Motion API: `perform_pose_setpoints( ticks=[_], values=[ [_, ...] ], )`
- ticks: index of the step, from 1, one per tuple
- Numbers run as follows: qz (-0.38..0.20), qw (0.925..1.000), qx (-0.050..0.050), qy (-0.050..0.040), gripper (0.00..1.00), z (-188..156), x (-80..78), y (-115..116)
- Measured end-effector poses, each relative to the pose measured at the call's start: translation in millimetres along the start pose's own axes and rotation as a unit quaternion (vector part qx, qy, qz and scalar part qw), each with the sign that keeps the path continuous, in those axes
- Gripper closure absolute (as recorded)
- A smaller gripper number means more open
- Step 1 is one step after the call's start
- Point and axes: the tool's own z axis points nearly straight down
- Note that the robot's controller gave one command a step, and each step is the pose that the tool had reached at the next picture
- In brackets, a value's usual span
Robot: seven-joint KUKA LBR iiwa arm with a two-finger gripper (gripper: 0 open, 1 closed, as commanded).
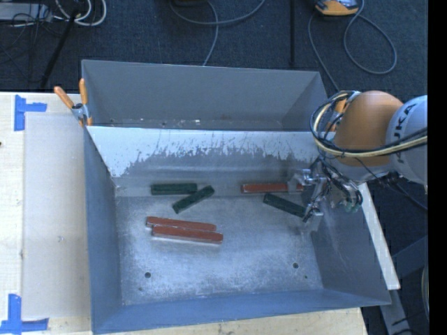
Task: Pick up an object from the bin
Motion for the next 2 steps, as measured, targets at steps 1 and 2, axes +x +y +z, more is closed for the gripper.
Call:
perform_pose_setpoints(
  ticks=[1, 2],
  values=[
    [-0.003, 1.0000, -0.001, -0.0030, 1.00, -5, -2.2, 4],
    [-0.037, 0.9993, 0.001, -0.0085, 1.00, -141, -5.3, -11]
  ],
)
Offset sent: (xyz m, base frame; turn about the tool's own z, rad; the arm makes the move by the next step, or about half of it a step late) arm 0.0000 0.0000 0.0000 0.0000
